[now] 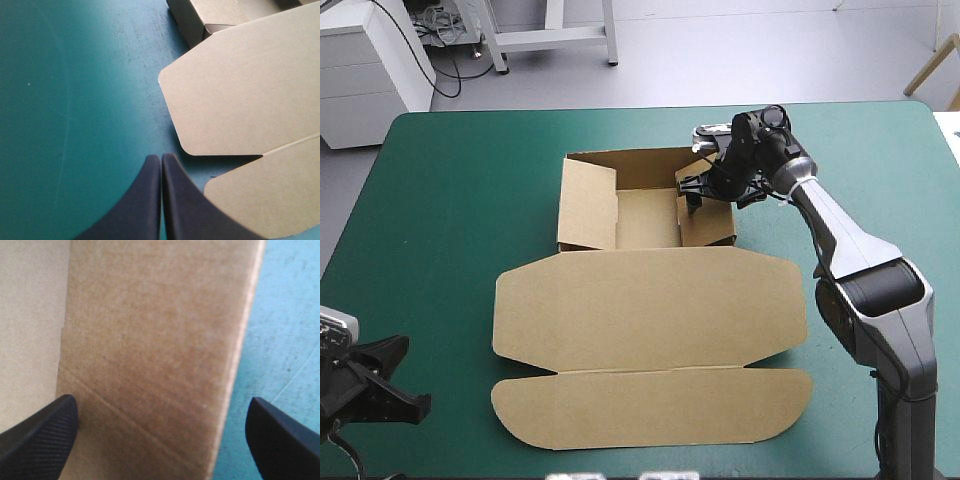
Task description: Fold the box
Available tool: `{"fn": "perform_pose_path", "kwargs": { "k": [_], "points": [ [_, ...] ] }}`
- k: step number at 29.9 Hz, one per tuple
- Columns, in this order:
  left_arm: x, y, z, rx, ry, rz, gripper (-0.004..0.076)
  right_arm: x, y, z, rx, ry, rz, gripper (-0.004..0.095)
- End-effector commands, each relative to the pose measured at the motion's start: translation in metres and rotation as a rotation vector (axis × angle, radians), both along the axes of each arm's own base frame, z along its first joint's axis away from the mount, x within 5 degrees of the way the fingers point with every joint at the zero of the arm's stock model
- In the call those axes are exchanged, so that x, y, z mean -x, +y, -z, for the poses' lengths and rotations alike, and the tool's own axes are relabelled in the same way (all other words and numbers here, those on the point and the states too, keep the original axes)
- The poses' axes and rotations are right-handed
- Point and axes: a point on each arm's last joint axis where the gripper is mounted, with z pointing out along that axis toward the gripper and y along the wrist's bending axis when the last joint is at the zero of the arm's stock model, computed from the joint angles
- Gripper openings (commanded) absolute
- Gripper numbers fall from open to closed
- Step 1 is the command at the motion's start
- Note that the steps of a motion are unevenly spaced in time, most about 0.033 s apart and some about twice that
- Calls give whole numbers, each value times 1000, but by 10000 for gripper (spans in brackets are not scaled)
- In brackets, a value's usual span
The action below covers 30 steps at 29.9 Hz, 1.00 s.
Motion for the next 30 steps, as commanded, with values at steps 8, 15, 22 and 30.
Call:
{"fn": "perform_pose_path", "kwargs": {
  "k": [8, 15, 22, 30],
  "points": [
    [1, 3, -2, -18, 25, -23, -10, 7, -3, -38, -37, -103, -20, 123],
    [0, 5, -3, -37, 16, -38, -10, 9, -5, -44, -44, -116, -22, -4],
    [0, 5, -3, -38, 16, -39, -10, 26, -40, -102, -86, -251, 29, -4],
    [0, 5, -3, -38, 16, -39, -10, 53, -119, -163, 77, -445, 180, -4]
  ]
}}
